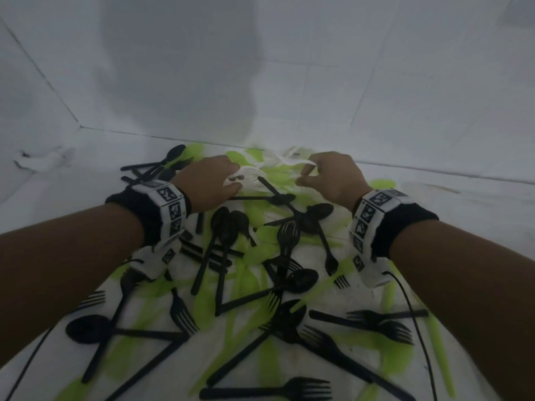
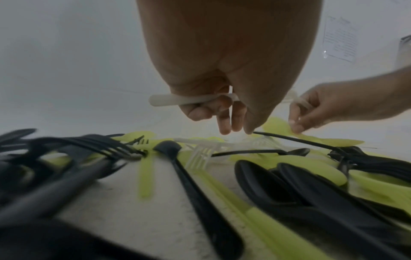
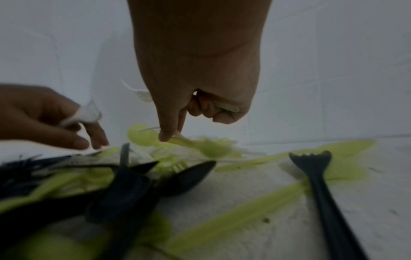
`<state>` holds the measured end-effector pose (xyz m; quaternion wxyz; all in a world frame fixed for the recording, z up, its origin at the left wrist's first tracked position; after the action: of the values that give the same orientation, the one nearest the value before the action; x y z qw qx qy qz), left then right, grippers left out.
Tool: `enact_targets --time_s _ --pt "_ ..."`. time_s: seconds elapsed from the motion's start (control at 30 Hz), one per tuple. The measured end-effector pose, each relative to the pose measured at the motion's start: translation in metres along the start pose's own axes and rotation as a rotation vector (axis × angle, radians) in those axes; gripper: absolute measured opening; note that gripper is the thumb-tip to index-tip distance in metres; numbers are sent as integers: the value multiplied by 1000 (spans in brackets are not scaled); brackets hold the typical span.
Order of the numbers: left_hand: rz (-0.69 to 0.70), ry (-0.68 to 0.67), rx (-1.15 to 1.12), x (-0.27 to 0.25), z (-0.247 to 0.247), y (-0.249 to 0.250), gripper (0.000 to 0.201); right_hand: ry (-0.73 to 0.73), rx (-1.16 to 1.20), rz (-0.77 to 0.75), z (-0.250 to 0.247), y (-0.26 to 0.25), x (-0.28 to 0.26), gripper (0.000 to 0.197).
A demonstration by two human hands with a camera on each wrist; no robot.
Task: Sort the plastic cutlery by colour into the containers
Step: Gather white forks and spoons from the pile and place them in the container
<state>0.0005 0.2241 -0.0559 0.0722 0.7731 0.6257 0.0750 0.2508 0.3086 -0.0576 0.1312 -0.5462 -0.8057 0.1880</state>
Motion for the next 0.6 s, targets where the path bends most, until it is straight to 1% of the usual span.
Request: enact_targets --time_s 0.07,0.13,0.2,0.23,0.27,0.33,0.43,0.53,0.57,0.6 --pt "-14 -62 12 6 7 4 28 34 91 -19 -5 -6 0 23" --pt "-37 -102 26 12 15 7 26 137 158 -53 -10 -11 -2 26" --pt "-57 -89 27 15 17 7 21 270 241 -66 -15 -15 -6 25" --pt "-53 -83 16 14 16 8 19 307 289 -59 -16 -18 -9 24" --pt "-38 -83 1 13 15 8 18 307 337 -41 -17 -20 -11 24" --pt "-1 -95 -15 7 9 7 17 258 428 -9 -17 -25 -17 24" --pt "35 -48 -28 -8 -7 4 21 237 444 -14 -17 -31 -23 23" --pt "-9 30 -84 -30 -24 -1 32 254 444 6 -15 -35 -23 26" --pt "-34 49 -120 -38 -29 -2 34 239 444 21 -14 -37 -23 27" --pt "-66 52 -157 -46 -33 -3 34 194 442 39 -11 -39 -22 28"
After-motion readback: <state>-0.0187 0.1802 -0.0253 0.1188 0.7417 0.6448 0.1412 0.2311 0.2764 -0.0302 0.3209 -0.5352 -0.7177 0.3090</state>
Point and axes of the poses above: each hand's wrist, its own x-axis towards the middle knuckle, its own z-axis out of the palm, y = z × x, the point moved 3 cm from there along x, towards the middle knuckle, and after that the axes turned 1 degree about z, right-handed, at the moved point
